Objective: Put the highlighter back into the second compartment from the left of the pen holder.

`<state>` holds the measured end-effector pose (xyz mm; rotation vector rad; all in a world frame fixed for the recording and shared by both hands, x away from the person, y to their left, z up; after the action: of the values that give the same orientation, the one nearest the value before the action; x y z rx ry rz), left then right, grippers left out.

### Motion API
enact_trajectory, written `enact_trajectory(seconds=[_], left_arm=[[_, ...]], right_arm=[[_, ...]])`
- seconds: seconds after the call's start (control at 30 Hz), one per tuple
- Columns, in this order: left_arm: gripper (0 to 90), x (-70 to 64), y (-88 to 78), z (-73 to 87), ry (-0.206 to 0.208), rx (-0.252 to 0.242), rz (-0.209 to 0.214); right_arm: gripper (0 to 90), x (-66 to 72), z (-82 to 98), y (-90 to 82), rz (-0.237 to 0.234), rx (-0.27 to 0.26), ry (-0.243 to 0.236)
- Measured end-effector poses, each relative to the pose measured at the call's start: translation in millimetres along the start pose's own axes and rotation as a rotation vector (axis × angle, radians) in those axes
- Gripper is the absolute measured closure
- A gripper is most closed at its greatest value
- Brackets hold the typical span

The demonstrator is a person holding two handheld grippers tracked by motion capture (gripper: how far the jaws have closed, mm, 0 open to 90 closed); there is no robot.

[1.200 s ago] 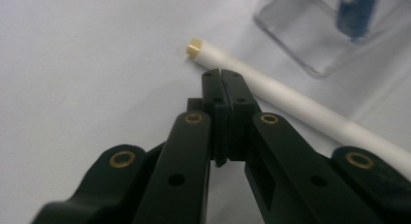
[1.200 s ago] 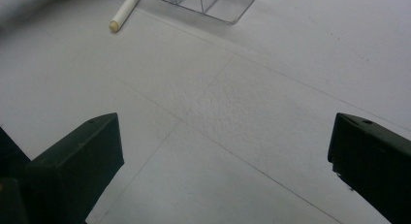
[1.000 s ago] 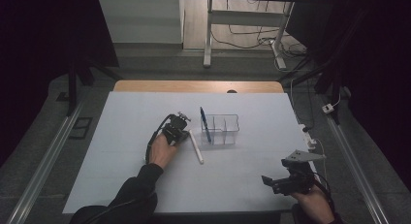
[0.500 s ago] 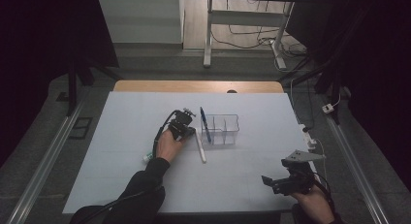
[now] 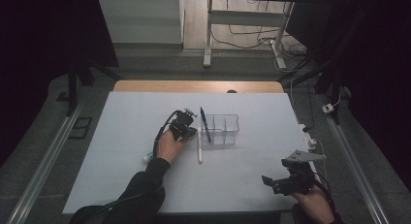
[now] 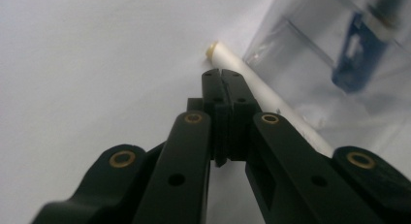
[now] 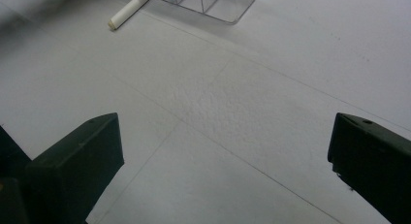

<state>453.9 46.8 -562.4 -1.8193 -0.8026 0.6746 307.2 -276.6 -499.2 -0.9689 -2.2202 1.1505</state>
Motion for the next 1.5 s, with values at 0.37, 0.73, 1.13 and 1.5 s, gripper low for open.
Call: enact_trajectory(seconds=[0.37, 0.73, 1.13, 1.5], left_arm=[[88.5, -50.3, -26.0, 23.9, 0.133, -0.073, 0.067], [88.3, -76.7, -1.7, 34.3, 0.188, -0.012, 0.082], [87.3, -62.3, -3.7, 47.9, 0.155, 0.019, 0.041], [84.4, -38.3, -10.1, 61.8, 0.087, 0.032, 0.014]], right_arm=[[0.0, 1.2, -0.7, 0.6, 0.002, 0.001, -0.006], [0.0, 1.2, -0.3, -0.6, -0.009, -0.004, -0.006], [0.0, 1.3, -0.3, -0.8, -0.013, -0.007, -0.005], [0.0, 1.6, -0.4, -0.7, -0.014, -0.005, -0.008]])
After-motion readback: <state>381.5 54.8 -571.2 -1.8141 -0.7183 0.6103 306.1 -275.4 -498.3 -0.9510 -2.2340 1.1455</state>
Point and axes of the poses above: each handheld gripper's, and its own axes: y roughly forward along the jaws, z roughly out of its underside, x roughly to its left, the point moved 6 cm from there along y, roughly forward along the jaws, and after that the axes turned 13 degrees about x, right-handed, at the moved point
